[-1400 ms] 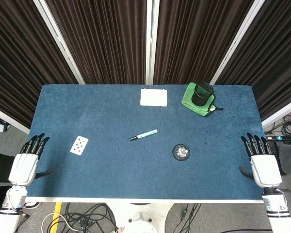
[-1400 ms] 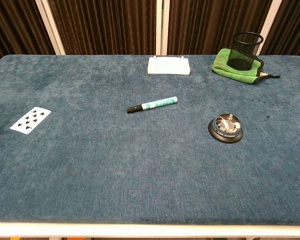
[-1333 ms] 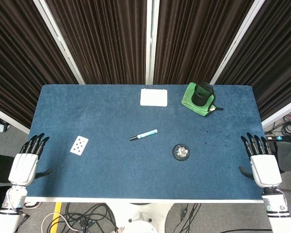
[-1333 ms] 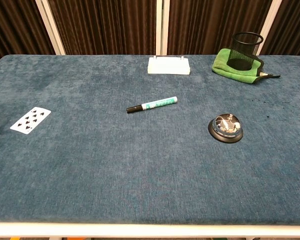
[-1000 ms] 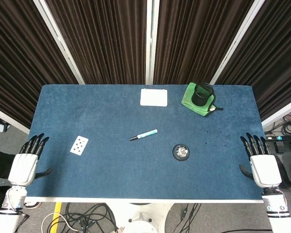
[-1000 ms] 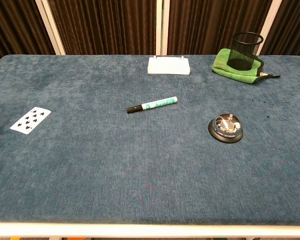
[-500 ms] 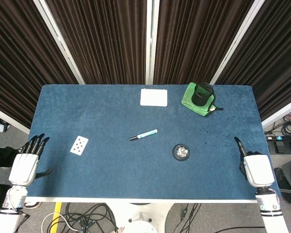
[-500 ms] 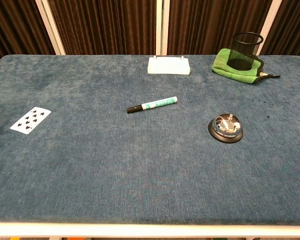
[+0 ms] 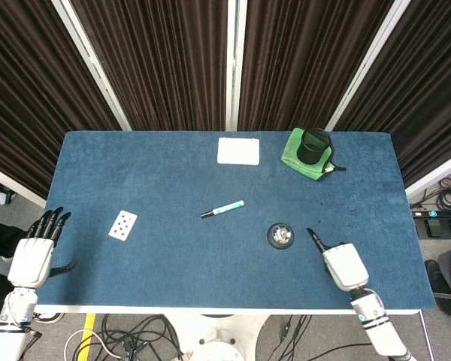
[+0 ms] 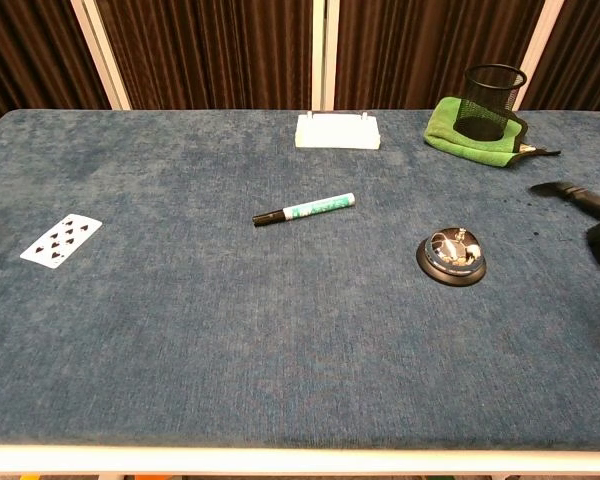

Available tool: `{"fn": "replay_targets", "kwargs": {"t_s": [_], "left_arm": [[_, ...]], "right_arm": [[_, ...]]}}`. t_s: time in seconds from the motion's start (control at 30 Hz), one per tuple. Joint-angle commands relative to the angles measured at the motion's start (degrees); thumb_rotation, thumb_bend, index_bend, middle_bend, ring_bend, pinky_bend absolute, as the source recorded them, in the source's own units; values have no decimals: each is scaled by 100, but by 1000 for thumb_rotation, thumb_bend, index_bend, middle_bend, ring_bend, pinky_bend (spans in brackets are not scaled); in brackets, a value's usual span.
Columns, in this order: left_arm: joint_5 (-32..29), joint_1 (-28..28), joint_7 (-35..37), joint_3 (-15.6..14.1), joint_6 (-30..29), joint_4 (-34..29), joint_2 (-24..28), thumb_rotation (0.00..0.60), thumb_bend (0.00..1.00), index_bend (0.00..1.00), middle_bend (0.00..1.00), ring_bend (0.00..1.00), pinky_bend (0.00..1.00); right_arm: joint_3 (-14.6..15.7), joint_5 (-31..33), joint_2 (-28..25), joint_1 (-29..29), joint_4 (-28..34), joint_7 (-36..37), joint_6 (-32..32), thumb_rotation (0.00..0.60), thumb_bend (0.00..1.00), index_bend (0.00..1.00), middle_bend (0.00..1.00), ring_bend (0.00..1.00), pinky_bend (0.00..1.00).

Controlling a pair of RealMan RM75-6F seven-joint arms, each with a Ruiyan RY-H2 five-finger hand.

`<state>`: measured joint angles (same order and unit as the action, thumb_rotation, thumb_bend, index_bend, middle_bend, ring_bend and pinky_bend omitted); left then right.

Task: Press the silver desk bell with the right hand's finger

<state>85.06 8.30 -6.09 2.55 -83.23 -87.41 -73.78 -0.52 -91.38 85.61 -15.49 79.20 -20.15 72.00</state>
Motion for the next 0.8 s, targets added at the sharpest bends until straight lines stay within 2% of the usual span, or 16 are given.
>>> {"fn": "replay_targets", "kwargs": {"t_s": [0.03, 0.27, 0.8], "left_arm": [[-9, -8, 71, 12, -10, 62, 21, 600, 26, 90, 11, 0, 162], [-26, -24, 191, 49, -50, 127, 99, 600, 27, 90, 11, 0, 162], [-23, -111, 405, 0, -94, 284, 152, 600, 26, 90, 11, 0, 162]], "right_arm": [[-28, 96, 156, -145, 3, -267, -217, 600, 1000, 19, 888, 802, 735], [-86, 301, 358, -276, 1, -569, -447, 600, 1000, 19, 889, 802, 735], [-149, 649, 755, -581, -300, -757, -862, 600, 1000, 19, 888, 802, 735]]}}
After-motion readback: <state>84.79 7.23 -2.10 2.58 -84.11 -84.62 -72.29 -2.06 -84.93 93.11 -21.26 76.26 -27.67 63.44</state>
